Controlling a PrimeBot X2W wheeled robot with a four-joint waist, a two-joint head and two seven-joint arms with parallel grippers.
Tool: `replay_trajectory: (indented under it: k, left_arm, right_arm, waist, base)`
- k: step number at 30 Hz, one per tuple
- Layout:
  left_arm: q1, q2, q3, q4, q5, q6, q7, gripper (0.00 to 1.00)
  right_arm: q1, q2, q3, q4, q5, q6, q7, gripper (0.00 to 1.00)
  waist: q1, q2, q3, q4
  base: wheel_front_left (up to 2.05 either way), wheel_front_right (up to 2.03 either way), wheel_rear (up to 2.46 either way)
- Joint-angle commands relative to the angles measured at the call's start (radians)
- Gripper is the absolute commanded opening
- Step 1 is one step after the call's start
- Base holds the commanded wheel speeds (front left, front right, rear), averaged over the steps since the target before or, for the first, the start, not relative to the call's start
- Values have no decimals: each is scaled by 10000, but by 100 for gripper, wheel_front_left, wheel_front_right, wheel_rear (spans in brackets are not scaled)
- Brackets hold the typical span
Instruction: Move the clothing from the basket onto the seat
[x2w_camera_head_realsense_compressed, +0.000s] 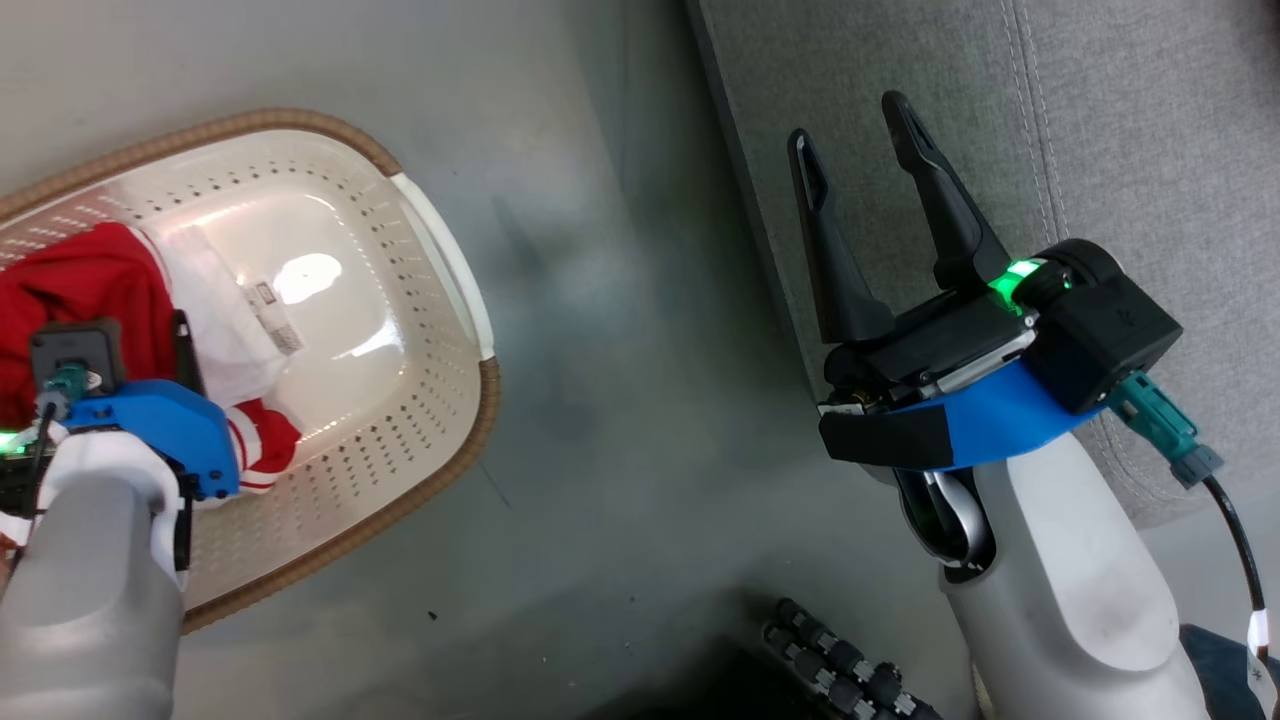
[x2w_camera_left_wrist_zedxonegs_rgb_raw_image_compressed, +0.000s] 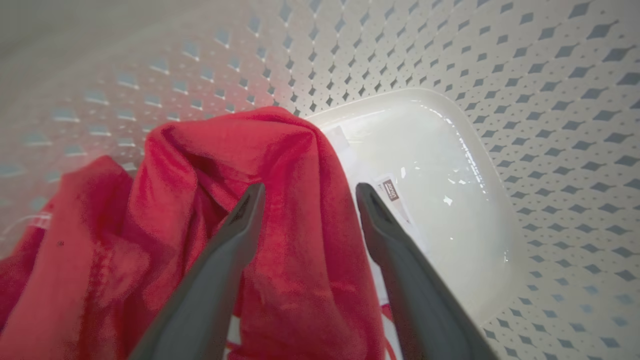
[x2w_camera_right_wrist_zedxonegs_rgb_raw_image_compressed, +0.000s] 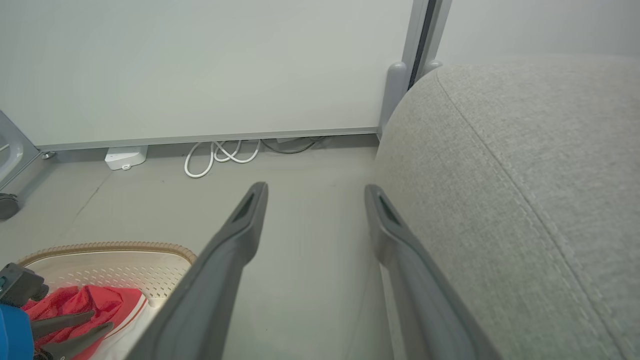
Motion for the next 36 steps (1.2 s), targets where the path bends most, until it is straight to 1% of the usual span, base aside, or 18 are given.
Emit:
replay_trajectory:
  k: [1,3,5,9,10,11,12,28,32,36]
  left_arm:
    - [-196,180,39,122,69,205,116,100]
    - [-334,247,39,245,102,438,218,100]
    - [-416,243,-38,360,130,437,332,100]
    - [-608,193,-29,661,17,590,723,100]
    - [-637,169,6,726,-41,650,799,75]
    - [-668,136,10,781,-57,690,869,19]
    - [-690,104,-7,837,-87,672,916,0]
    - [-822,55,-144,1265,-398,489,933,0]
    - [-769,-148,-196,1364,-511,373,805,0]
    - [-599,-517,-284,1573,-625,201,635,0]
  right_arm:
    - [-234,28,58,25,77,-3,-74,100]
    - [-237,26,94,81,162,-3,-125,100]
    - [-255,26,114,135,231,-3,-142,100]
    - [-291,27,175,229,355,-3,-197,100]
    - [-298,27,189,252,368,-3,-193,100]
    - [-309,27,205,268,393,-3,-197,100]
    - [-323,27,216,290,412,-5,-204,100]
    - [-397,27,326,325,369,-3,-220,100]
    - [-419,26,315,513,183,-3,-217,100]
    - [-289,21,198,826,-153,-5,-202,100]
  waist:
    - [-2,0,293,-259]
    - [-2,0,384,-309]
    - [-2,0,423,-309]
    - [-2,0,475,-298]
    - [-2,0,476,-298]
    - [-2,0,474,-302]
    - [-2,0,470,-308]
    - [-2,0,305,-374]
    - [-2,0,-53,-203]
    - [-2,0,-819,116]
  base:
    - [0,0,0]
    - [0,0,0]
    - [0,0,0]
    - [0,0,0]
    - [0,0,0]
    - [0,0,0]
    - [0,0,0]
    - [0,0,0]
    - [0,0,0]
    - [0,0,0]
